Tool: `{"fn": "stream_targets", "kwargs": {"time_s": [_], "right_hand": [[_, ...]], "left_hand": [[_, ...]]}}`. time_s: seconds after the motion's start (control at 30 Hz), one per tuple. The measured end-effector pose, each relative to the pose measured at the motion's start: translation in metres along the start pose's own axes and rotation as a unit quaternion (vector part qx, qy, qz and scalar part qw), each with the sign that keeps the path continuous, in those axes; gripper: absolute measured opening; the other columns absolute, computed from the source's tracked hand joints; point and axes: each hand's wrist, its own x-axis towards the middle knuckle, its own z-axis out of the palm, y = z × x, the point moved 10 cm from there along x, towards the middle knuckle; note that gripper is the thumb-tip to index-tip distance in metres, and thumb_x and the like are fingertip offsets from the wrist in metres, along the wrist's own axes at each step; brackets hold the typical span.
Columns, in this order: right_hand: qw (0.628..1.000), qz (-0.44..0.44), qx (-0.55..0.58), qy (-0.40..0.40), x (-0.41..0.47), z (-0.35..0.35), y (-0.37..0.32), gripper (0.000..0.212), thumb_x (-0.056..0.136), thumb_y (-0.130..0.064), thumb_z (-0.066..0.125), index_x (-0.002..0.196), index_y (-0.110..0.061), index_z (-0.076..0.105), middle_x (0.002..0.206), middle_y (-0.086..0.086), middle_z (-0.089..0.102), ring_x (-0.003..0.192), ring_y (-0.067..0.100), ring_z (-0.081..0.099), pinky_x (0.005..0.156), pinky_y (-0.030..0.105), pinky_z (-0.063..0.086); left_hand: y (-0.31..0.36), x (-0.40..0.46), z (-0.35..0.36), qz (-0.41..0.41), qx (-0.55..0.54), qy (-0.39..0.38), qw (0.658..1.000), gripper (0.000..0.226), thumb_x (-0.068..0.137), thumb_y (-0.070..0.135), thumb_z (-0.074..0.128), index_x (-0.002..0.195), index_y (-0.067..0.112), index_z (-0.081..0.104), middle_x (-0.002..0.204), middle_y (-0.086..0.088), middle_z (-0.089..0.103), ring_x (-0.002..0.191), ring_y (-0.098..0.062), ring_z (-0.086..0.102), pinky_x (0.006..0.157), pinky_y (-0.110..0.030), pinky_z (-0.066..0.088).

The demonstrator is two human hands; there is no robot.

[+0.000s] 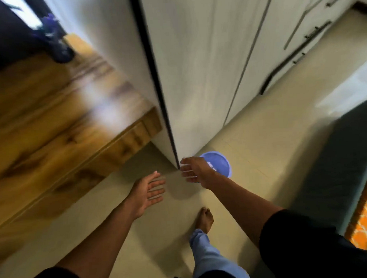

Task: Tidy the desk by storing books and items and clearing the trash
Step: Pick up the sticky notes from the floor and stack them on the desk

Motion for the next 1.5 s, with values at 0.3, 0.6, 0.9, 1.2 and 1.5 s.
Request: {"fn": "stream_targets", "kwargs": {"time_s": [0.3,0.6,0.9,1.2,1.5], "right_hand": [[0.960,-0.088,-0.242,-0.111,-0.112,0.211,0.034,0.012,0.100,-0.028,0.060,0.093,-0.019,0.065,0.080,-0.001,0.069,0.067,0.014,0.062,0.064,0.026,0.046],[0.836,-0.138,-0.450,-0.284,-0.187,0.458,0.134,0.009,0.102,-0.017,0.057,0.100,-0.014,0.065,0.079,0.005,0.069,0.058,0.010,0.060,0.047,0.021,0.039],[0.663,-0.129,-0.618,-0.401,-0.218,0.631,0.272,0.008,0.092,-0.016,0.064,0.098,-0.017,0.069,0.082,0.003,0.072,0.064,0.013,0.065,0.061,0.024,0.047],[0.473,-0.115,-0.754,-0.442,-0.190,0.741,0.393,0.010,0.087,-0.013,0.064,0.085,-0.022,0.068,0.086,0.006,0.076,0.063,0.013,0.066,0.058,0.025,0.049],[0.284,-0.118,-0.819,-0.485,-0.131,0.786,0.554,0.008,0.077,-0.032,0.072,0.082,-0.025,0.071,0.088,-0.001,0.076,0.089,0.023,0.073,0.084,0.038,0.058]], "left_hand": [[-0.096,-0.167,-0.200,0.083,-0.102,0.147,0.980,0.026,0.101,0.035,0.060,0.121,0.020,0.067,0.114,-0.005,0.076,0.107,-0.030,0.069,0.091,-0.043,0.055],[-0.259,-0.293,-0.356,0.062,-0.290,0.290,0.910,0.023,0.097,0.034,0.063,0.114,0.021,0.070,0.108,-0.003,0.077,0.103,-0.027,0.071,0.094,-0.042,0.054],[-0.426,-0.339,-0.417,0.008,-0.467,0.380,0.798,0.030,0.096,0.032,0.062,0.117,0.013,0.070,0.107,-0.010,0.077,0.080,-0.023,0.064,0.076,-0.034,0.050],[-0.521,-0.332,-0.425,-0.039,-0.658,0.454,0.599,0.022,0.100,0.028,0.060,0.115,0.016,0.070,0.107,-0.010,0.077,0.093,-0.029,0.068,0.085,-0.040,0.055],[-0.605,-0.247,-0.445,-0.027,-0.779,0.463,0.422,0.023,0.102,0.020,0.057,0.117,0.010,0.071,0.109,-0.016,0.076,0.096,-0.035,0.071,0.086,-0.038,0.054]]}}
